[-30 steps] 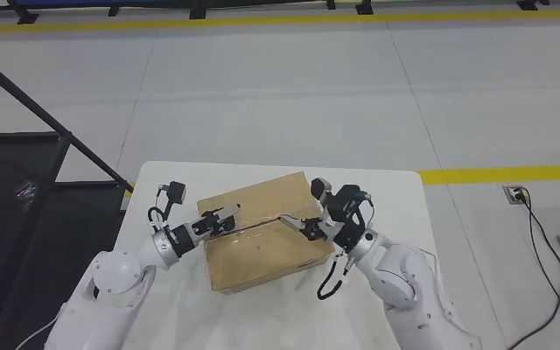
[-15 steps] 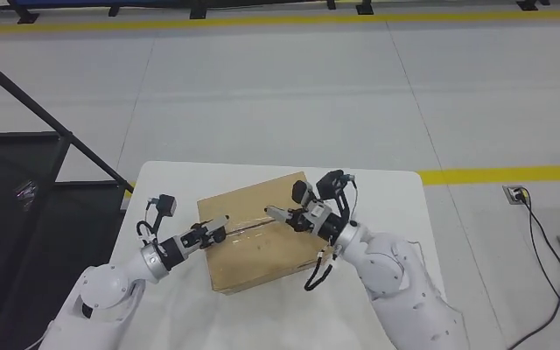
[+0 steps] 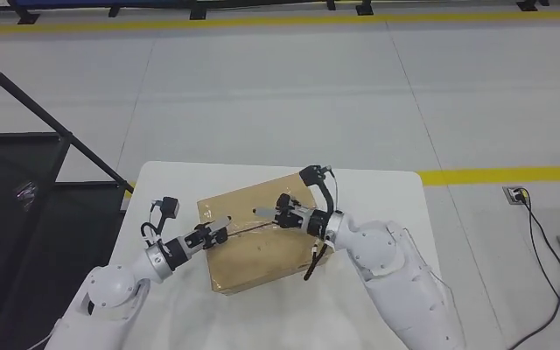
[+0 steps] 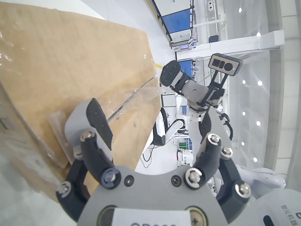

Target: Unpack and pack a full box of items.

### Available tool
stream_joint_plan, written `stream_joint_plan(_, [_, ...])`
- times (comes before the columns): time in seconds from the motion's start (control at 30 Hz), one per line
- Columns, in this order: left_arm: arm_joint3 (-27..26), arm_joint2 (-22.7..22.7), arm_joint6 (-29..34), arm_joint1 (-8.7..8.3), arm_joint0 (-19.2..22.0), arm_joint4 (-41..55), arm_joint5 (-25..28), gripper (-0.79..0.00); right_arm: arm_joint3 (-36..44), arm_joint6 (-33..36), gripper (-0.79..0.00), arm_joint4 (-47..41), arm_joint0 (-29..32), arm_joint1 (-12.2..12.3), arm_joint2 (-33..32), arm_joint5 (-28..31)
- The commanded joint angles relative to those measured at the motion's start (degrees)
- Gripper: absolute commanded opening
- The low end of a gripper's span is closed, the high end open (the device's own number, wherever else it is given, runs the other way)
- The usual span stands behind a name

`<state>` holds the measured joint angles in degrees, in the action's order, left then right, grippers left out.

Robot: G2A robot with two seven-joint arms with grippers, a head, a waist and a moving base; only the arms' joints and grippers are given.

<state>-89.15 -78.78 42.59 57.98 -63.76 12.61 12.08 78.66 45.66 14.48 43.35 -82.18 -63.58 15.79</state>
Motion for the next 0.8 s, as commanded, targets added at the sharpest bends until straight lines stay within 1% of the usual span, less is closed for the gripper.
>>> stream_joint_plan(0.0, [-0.07, 0.14, 0.04, 0.04, 0.06, 0.03, -0.04, 0.0, -2.54, 6.75, 0.0, -7.46, -1.57, -0.12, 0.54, 0.89])
stream_joint_plan(0.03, [-0.1, 0.17, 0.09, 0.05, 0.08, 0.05, 0.05, 0.0, -4.01, 10.73, 0.0, -10.41, -2.73, -0.15, 0.88, 0.89])
stream_joint_plan(0.13, [-0.01, 0.2, 0.2, 0.08, 0.13, 0.2, 0.13, 0.0, -6.7, 14.08, 0.0, -14.22, -4.55, -0.18, 1.12, 3.37])
stream_joint_plan(0.2, [0.0, 0.19, 0.25, 0.1, 0.13, 0.3, 0.29, 0.0, -7.87, 15.81, 0.0, -15.24, -5.03, -0.08, 1.22, 3.17])
stream_joint_plan(0.3, [0.14, 0.08, 0.45, 0.1, 0.15, 0.38, 0.28, 0.0, -9.03, 13.36, 0.0, -10.33, -5.91, 0.15, 1.71, -0.75])
stream_joint_plan(0.37, [0.11, -0.06, 0.57, 0.09, 0.18, 0.42, 0.26, 0.0, -7.64, 12.51, 0.0, -9.69, -5.08, 0.36, 1.55, 0.06])
stream_joint_plan(0.43, [0.09, -0.25, 0.61, 0.08, 0.17, 0.55, 0.26, 0.0, -5.58, 11.8, 0.0, -9.21, -2.94, 1.01, -0.18, 2.71])
stream_joint_plan(0.47, [0.07, -0.29, 0.73, 0.08, 0.16, 0.67, 0.25, 0.0, -4.57, 11.19, 0.0, -8.58, -1.8, 1.41, -1.38, 2.9])
stream_joint_plan(0.63, [0.16, -0.25, 0.98, 0.1, 0.27, 0.57, 0.28, 0.0, 1.76, 12.01, 0.0, -6.1, 2.87, 2.85, -4.52, 0.08])
stream_joint_plan(0.77, [0.3, -0.19, 1.15, 0.12, 0.4, 0.48, 0.35, 0.0, 6.34, 7.71, 0.0, -4.78, 6.95, 3.75, -8.02, -0.84])
